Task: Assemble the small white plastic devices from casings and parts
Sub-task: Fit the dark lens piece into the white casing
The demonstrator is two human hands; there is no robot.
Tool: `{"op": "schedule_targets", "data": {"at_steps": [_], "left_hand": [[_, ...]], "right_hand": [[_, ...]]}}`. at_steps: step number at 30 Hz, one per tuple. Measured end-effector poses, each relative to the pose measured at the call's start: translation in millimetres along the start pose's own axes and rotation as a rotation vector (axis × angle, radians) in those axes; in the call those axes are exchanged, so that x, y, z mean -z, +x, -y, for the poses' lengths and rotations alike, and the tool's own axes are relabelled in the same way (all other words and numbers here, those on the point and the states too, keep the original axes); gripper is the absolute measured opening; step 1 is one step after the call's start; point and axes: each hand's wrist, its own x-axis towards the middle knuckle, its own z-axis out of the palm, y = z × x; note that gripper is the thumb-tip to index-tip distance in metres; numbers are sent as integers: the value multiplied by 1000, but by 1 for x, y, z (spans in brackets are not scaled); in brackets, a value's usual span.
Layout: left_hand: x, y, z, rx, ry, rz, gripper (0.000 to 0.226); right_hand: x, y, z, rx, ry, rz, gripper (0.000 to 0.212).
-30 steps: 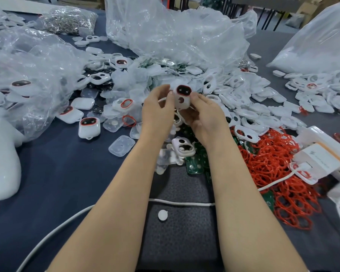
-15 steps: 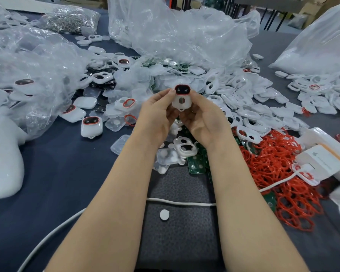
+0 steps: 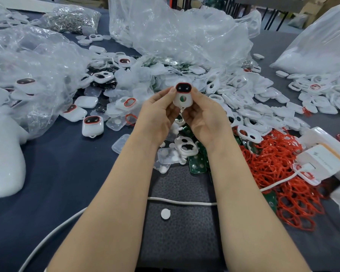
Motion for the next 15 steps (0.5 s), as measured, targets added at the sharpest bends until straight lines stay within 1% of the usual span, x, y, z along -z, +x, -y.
{"op": "schedule_targets", "data": {"at_steps": [2, 5, 8, 11, 13, 15], "left_hand": [[1, 0, -1, 14, -30, 47, 9], [1, -2, -2, 13, -56, 89, 15], [2, -3, -3, 30, -73, 110, 17], [-1, -3, -2, 24, -63, 55, 12], [-2, -1, 0, -34, -5, -18, 6], [-3, -1, 1, -83, 49, -45, 5]], "right_hand": [[2, 1, 0, -40, 45, 23, 16], [3, 1, 0, -39, 73, 71, 17], [4, 1, 0, -43, 124, 89, 16], [4, 1, 0, -18, 67, 64, 14], [2, 1, -1, 21, 12, 19, 12], [0, 0, 0, 41, 8, -8, 11]]}}
